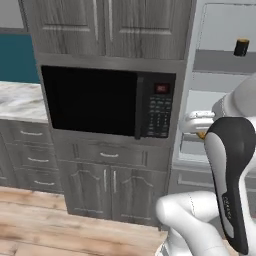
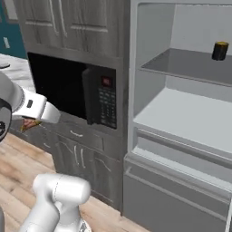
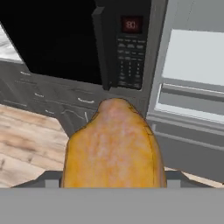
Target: Take the chicken drumstick from the fridge and place it on the digital scale on the counter by the fridge. Wait a few seconds for a reading, then move it to the plate on the dining counter.
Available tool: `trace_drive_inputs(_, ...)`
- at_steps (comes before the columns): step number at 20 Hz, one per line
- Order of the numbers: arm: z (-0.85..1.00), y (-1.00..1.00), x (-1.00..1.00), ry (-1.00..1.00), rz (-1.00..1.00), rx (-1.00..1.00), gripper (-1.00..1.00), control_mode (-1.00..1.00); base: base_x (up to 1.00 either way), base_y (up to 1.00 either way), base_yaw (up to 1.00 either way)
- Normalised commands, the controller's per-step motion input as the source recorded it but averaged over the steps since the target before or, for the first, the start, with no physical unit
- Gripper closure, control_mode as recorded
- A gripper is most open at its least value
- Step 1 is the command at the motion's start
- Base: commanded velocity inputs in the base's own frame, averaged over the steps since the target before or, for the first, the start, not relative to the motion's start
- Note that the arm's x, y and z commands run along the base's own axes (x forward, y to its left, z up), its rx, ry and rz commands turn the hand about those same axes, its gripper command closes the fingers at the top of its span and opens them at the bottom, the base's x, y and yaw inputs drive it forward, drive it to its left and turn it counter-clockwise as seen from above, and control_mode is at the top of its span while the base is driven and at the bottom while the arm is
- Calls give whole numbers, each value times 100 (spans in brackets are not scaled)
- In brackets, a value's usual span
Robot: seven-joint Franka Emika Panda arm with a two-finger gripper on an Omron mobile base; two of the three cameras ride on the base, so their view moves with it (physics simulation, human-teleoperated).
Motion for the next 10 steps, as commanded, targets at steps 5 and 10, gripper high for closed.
trace_drive_inputs(5, 0, 0, 0, 0, 0, 0, 100, 100, 27, 76, 41)
trace_drive_inputs(10, 0, 0, 0, 0, 0, 0, 100, 100, 54, 100, 32)
